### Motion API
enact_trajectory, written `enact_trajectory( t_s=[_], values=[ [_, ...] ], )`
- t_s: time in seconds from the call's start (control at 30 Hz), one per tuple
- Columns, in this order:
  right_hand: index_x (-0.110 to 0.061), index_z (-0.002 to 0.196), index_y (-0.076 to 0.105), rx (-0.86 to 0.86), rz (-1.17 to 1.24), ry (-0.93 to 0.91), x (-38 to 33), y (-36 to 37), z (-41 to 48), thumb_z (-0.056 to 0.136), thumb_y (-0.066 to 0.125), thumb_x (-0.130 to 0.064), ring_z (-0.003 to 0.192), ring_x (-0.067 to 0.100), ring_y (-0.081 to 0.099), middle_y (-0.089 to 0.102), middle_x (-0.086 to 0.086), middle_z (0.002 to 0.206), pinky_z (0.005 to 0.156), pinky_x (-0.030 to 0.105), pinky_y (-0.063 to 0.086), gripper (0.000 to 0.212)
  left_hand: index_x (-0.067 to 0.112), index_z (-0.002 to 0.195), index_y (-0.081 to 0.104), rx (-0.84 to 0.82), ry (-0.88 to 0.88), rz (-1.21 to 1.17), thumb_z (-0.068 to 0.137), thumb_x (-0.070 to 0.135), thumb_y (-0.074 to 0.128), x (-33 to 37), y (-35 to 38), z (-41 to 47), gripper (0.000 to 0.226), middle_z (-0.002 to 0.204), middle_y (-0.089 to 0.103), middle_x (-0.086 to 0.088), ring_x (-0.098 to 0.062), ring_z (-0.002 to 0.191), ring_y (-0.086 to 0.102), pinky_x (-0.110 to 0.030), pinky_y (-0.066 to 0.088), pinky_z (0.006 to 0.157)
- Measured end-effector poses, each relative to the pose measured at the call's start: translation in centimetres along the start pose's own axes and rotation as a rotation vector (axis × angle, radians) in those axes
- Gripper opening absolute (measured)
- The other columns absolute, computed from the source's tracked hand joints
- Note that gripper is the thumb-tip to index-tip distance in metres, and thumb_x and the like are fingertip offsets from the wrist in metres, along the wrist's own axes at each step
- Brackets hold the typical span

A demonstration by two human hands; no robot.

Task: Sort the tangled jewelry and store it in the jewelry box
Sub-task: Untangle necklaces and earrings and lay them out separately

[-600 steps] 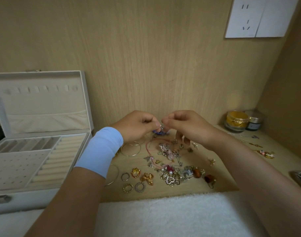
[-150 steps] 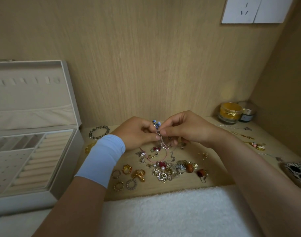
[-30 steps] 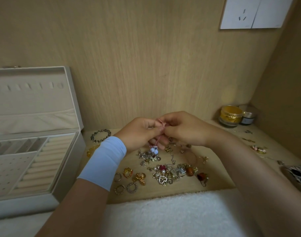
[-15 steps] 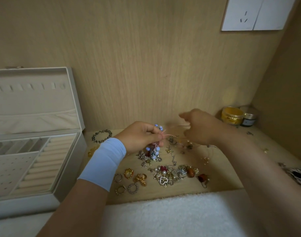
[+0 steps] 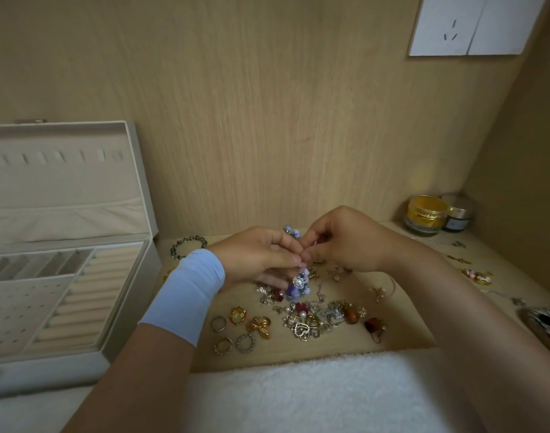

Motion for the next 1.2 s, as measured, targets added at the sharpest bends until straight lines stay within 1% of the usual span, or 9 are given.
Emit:
enact_trajectory(
  t_s=[0.13, 0.2, 0.27, 0.43, 0.53, 0.67, 0.87, 1.07, 1.2],
  values=[
    [-0.016, 0.085, 0.079, 0.045, 0.087, 0.029, 0.3, -0.7, -0.3, 0.088, 0.075, -0.013, 0.066, 0.031, 0.068, 0.075, 0.011, 0.077, 0.068, 0.051, 0.059, 0.006, 0.014, 0.107, 0.059, 0.011, 0.043, 0.173, 0.080, 0.003, 0.079, 0.1, -0.1, 0.2, 0.035, 0.108, 0.073, -0.005, -0.016, 0.101, 0.069, -0.043, 0.053, 0.098],
    [-0.009, 0.090, 0.079, 0.055, 0.193, -0.006, -0.1, -1.1, -0.5, 0.089, 0.074, -0.013, 0.073, 0.028, 0.072, 0.076, 0.011, 0.082, 0.071, 0.038, 0.060, 0.006, 0.021, 0.111, 0.060, 0.032, 0.047, 0.289, 0.067, 0.021, 0.087, 0.0, -0.3, 0.4, 0.052, 0.113, 0.071, 0.001, -0.014, 0.100, 0.069, -0.041, 0.052, 0.099],
    [0.000, 0.094, 0.076, 0.048, 0.310, -0.023, -0.5, -1.4, -0.7, 0.093, 0.068, -0.010, 0.053, 0.009, 0.064, 0.074, 0.010, 0.080, 0.056, 0.018, 0.051, 0.012, 0.025, 0.114, 0.062, 0.045, 0.072, 0.369, 0.066, 0.029, 0.087, 0.1, -0.1, 0.5, 0.054, 0.115, 0.069, 0.005, -0.009, 0.092, 0.067, -0.036, 0.051, 0.098],
    [-0.009, 0.091, 0.072, 0.032, 0.530, 0.006, 0.5, -1.9, -0.6, 0.097, 0.060, -0.008, 0.044, 0.011, 0.030, 0.068, 0.001, 0.072, 0.040, 0.020, 0.027, 0.013, 0.026, 0.105, 0.072, 0.112, 0.151, 0.357, 0.083, 0.023, 0.078, 0.9, -0.7, 0.5, 0.023, 0.109, 0.071, 0.009, -0.002, 0.092, 0.065, -0.026, 0.046, 0.103],
    [-0.009, 0.097, 0.073, 0.077, 0.433, 0.037, 1.0, -2.6, -0.6, 0.097, 0.061, -0.009, 0.043, 0.008, 0.040, 0.068, 0.004, 0.074, 0.042, 0.019, 0.034, 0.012, 0.017, 0.104, 0.072, 0.099, 0.143, 0.297, 0.090, 0.019, 0.071, 0.8, -1.0, 0.3, 0.015, 0.103, 0.076, -0.001, -0.012, 0.097, 0.071, -0.026, 0.050, 0.098],
    [-0.020, 0.096, 0.077, -0.027, 0.078, 0.096, 1.6, -2.1, -0.8, 0.095, 0.063, -0.010, 0.076, 0.013, 0.072, 0.077, 0.004, 0.086, 0.075, 0.033, 0.057, 0.018, 0.011, 0.100, 0.069, 0.062, 0.140, 0.231, 0.094, 0.011, 0.064, 0.9, -1.0, 0.1, 0.008, 0.078, 0.074, 0.000, -0.010, 0.072, 0.070, -0.028, 0.054, 0.081],
    [-0.029, 0.108, 0.075, -0.150, 0.046, 0.113, 0.6, -0.3, -1.2, 0.092, 0.067, -0.018, 0.068, 0.003, 0.063, 0.075, -0.007, 0.088, 0.067, 0.025, 0.053, 0.021, 0.016, 0.094, 0.072, 0.038, 0.086, 0.273, 0.097, 0.019, 0.061, 0.6, -0.9, 0.0, 0.012, 0.079, 0.073, 0.001, -0.009, 0.069, 0.069, -0.018, 0.050, 0.066],
    [-0.011, 0.099, 0.078, -0.176, 0.157, 0.065, 0.8, 1.2, -0.6, 0.086, 0.075, -0.005, 0.062, 0.005, 0.064, 0.073, 0.000, 0.071, 0.062, 0.018, 0.050, 0.015, 0.015, 0.099, 0.074, 0.036, -0.005, 0.343, 0.098, 0.025, 0.059, 0.2, -0.6, 0.0, 0.018, 0.087, 0.078, -0.002, -0.017, 0.080, 0.073, -0.020, 0.049, 0.067],
    [-0.010, 0.091, 0.078, -0.220, 0.145, 0.098, 1.3, 1.6, -0.7, 0.084, 0.077, -0.004, 0.059, 0.011, 0.063, 0.072, 0.006, 0.068, 0.063, 0.021, 0.052, 0.009, 0.027, 0.084, 0.077, 0.178, 0.095, 0.517, 0.091, 0.033, 0.068, 1.6, -1.4, -0.1, 0.013, 0.067, 0.071, 0.010, 0.002, 0.058, 0.062, -0.021, 0.047, 0.067]
  ],
)
Point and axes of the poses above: each hand's wrist, its own z-axis towards the middle knuckle, its own y-axis out of the palm, x = y × z, the point moved 8 cm from there along z, towards the middle knuckle
